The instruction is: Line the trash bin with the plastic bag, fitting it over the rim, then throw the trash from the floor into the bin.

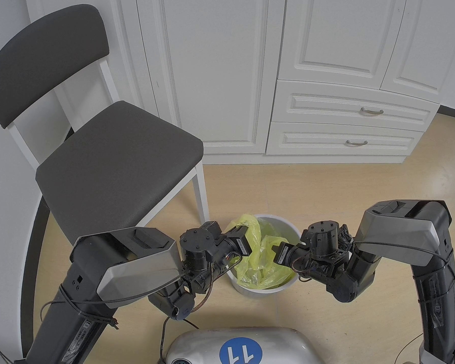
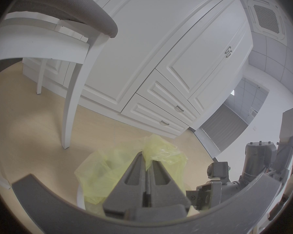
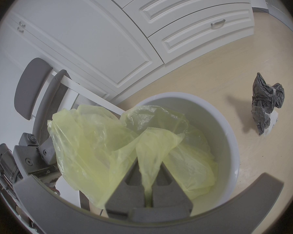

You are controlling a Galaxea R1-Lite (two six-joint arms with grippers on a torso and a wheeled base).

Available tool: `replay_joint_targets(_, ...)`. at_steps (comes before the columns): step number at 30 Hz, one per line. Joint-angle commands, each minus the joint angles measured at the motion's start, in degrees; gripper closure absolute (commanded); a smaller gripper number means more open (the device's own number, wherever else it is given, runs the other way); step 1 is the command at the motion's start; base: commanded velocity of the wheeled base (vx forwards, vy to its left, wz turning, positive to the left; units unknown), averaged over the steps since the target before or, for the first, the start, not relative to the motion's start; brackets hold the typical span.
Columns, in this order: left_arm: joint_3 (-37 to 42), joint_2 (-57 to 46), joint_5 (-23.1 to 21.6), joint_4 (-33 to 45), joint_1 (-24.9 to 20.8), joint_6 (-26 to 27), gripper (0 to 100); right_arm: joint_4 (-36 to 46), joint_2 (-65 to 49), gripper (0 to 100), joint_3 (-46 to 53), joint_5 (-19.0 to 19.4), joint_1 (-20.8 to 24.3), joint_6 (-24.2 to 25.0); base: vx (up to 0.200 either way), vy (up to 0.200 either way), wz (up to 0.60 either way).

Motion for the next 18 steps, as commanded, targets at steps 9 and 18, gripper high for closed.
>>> replay_joint_targets(9, -0.47, 0.98, 0.12, -0.03, -0.01, 0.05, 100, -0.05, 0.57, 100, -0.55, -0.03, -0.13, 0.07, 0.000, 0.000, 0.00)
replay_joint_targets(18, -0.47, 0.98, 0.12, -0.12, -0.01, 0.05, 100, -0.05, 0.57, 100, -0.64, -0.03, -0.13, 0.86, 0.000, 0.000, 0.00)
